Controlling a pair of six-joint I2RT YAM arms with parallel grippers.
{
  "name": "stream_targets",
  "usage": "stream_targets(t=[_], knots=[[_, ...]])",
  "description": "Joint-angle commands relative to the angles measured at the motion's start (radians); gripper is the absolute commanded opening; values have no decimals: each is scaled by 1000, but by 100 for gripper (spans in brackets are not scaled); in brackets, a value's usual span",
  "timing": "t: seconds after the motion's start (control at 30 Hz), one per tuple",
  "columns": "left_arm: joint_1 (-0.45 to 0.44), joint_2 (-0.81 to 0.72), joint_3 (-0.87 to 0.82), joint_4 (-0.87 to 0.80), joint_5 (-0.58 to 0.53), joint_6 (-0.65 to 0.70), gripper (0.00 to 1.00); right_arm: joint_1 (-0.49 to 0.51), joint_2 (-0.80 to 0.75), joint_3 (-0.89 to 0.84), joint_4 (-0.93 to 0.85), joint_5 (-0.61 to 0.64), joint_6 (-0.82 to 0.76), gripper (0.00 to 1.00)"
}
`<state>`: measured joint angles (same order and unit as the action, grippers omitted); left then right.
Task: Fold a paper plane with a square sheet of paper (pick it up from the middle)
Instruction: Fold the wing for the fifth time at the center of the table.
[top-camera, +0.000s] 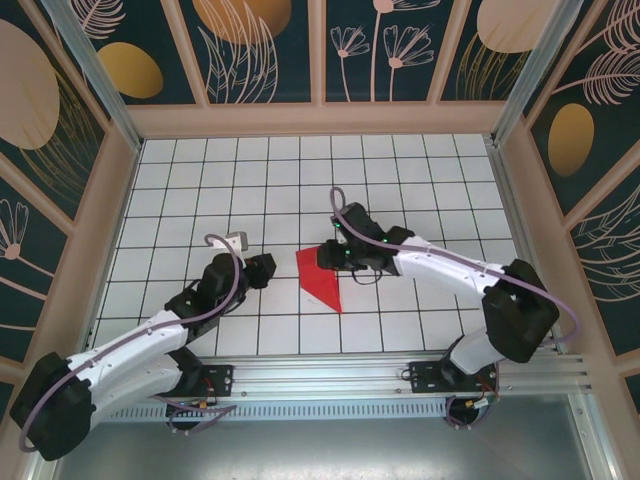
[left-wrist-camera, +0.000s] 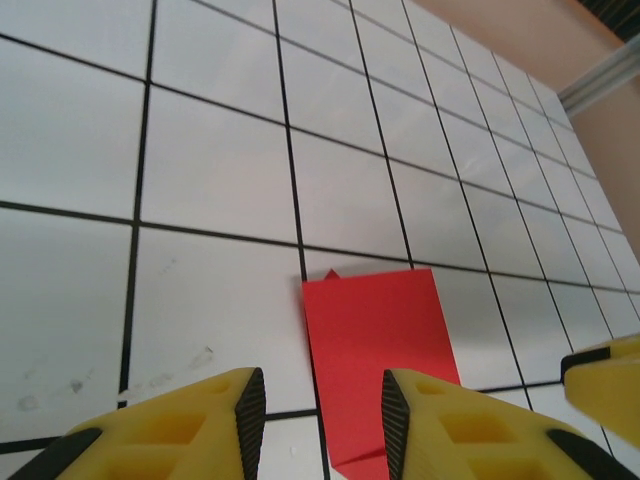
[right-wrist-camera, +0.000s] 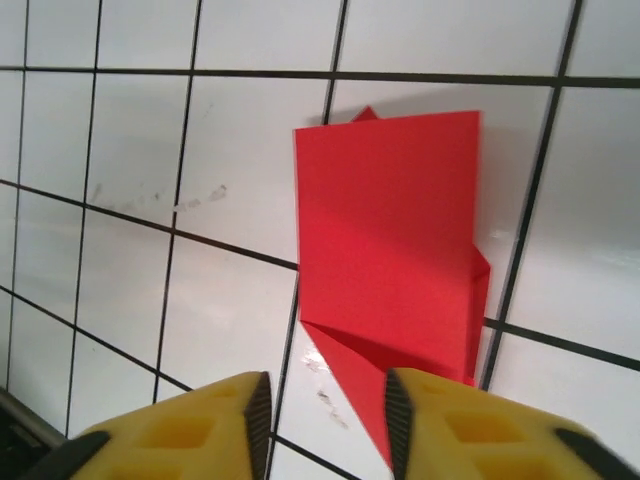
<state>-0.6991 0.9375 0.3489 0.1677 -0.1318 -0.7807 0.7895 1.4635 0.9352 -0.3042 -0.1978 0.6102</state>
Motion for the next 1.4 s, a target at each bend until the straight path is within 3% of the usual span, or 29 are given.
stream_targets(t=[0.0,0.1,0.27,1.03,1.37], knots=[[1,64,25,77,154,-24,38,-28,-40,-119,188,-216,8,24],[1,147,37,110,241,-48,37,-37,-37,-152,200,-246,-1,16],[0,250,44,158,300,-110,35,-44,12,-167,226,-267,-12,11],[-10,365,35,222,406,-168,39,-126,152,-285,363,-288,-6,9],[-31,393,47,207,359,-236,47,-158,168,-362,449,-303,28,9]])
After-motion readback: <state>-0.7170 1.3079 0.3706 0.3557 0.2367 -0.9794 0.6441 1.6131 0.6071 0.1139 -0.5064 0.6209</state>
